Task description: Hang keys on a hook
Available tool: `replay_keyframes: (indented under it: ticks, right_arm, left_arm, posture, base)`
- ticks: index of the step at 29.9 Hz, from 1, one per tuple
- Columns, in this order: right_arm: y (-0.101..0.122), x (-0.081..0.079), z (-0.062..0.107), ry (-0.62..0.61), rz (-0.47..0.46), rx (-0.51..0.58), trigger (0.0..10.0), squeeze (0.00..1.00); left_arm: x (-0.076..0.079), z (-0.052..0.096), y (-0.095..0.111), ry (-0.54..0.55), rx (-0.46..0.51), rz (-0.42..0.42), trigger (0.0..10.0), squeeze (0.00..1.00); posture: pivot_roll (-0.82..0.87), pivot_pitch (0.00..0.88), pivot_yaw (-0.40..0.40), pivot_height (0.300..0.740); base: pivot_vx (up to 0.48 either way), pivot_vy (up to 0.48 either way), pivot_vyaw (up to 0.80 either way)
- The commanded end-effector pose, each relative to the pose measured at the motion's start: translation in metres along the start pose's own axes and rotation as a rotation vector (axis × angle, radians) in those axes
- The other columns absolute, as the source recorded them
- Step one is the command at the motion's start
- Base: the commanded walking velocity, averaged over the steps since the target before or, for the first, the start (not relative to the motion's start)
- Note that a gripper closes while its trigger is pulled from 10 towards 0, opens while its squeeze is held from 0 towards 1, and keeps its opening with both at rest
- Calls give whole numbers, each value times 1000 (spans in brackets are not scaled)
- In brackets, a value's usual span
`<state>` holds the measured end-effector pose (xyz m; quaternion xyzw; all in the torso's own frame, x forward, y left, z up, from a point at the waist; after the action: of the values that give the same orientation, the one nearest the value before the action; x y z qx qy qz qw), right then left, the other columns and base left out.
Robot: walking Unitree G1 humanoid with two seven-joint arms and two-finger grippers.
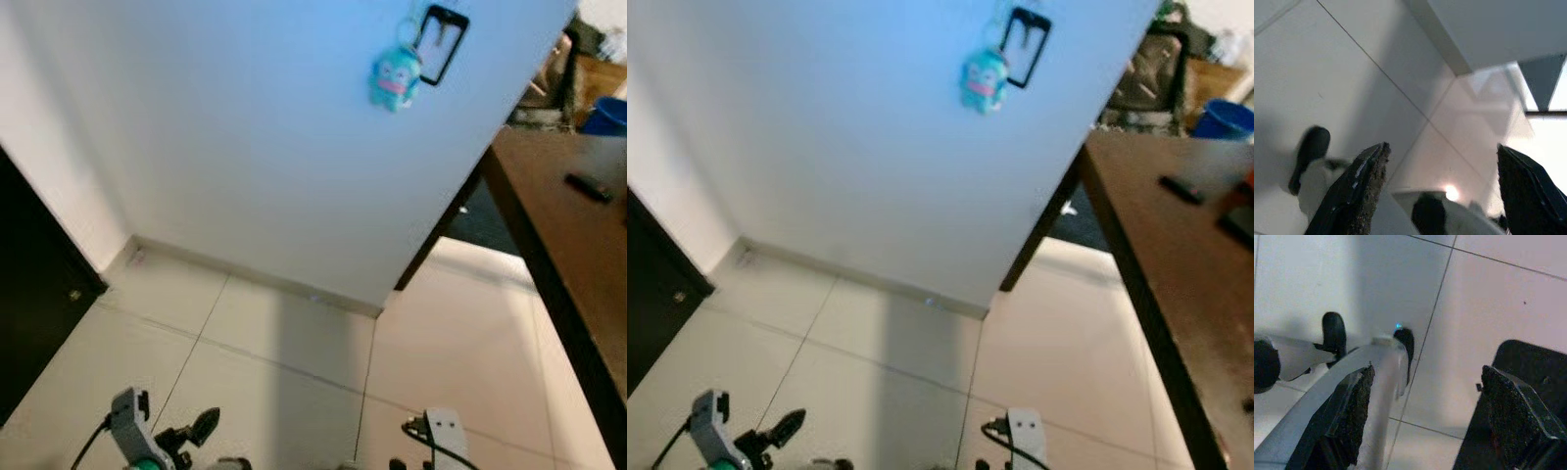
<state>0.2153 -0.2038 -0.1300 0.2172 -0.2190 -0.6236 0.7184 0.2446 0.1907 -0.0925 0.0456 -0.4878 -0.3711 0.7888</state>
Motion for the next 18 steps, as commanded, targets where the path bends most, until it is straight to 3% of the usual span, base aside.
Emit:
replay_keyframes:
  ticks: [1, 3, 5, 10, 12, 14, 18]
  right_arm:
    - [-15, 3, 3, -2, 10, -40, 10000, 0]
    - [-19, 8, 5, -16, 19, -55, 10000, 0]
    - [-22, 17, 7, -53, -20, -62, 10000, 0]
    - [-23, 17, 7, -59, -35, -64, 10000, 0]
    - [-25, 17, 6, -71, -8, -88, 10000, 0]
    - [-25, 17, 6, -71, -8, -88, 10000, 0]
    - [-25, 18, 6, -81, 6, -95, 10000, 0]
  left_arm:
    - [3, -2, 3, -9, 13, -4, 10000, 0]
    - [4, -4, 4, 10, 19, -27, 10000, 0]
    - [9, -10, -8, 25, -32, -113, 10000, 0]
    - [17, -15, -12, 10, -52, -175, 10000, 0]
    - [33, -23, -5, -43, -29, -238, 10000, 0]
    - [33, -23, -5, -43, -29, -238, 10000, 0]
    - [59, -32, 13, -129, 33, -317, 10000, 0]
  posture:
    - [60, 64, -10, 740]
    - [47, 41, -2, 740]
    - [60, 15, -13, 740]
    - [87, 7, -18, 740]
    - [99, 15, -28, 740]
    - [99, 15, -28, 740]
    - [105, 35, -33, 740]
  base:
    - [0, 0, 0]
    - [0, 0, 0]
    - [0, 0, 0]
    - [0, 0, 0]
    - [0, 0, -638]
    - [0, 0, -800]
    - [0, 0, -800]
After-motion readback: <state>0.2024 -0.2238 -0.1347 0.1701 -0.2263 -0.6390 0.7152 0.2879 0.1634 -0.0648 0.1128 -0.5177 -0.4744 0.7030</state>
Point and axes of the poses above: a point about 5 cm out from each wrist's last joint towards the gripper, its own z axis pointing back from the gripper into the wrist, its own y axis along the axis of the wrist's last joint, x = y × z, the point moved 6 cm from there along -z, pointing out of the wrist towards the gripper, and after that the axes turned 11 degrees about z, right-handed, at the moved point
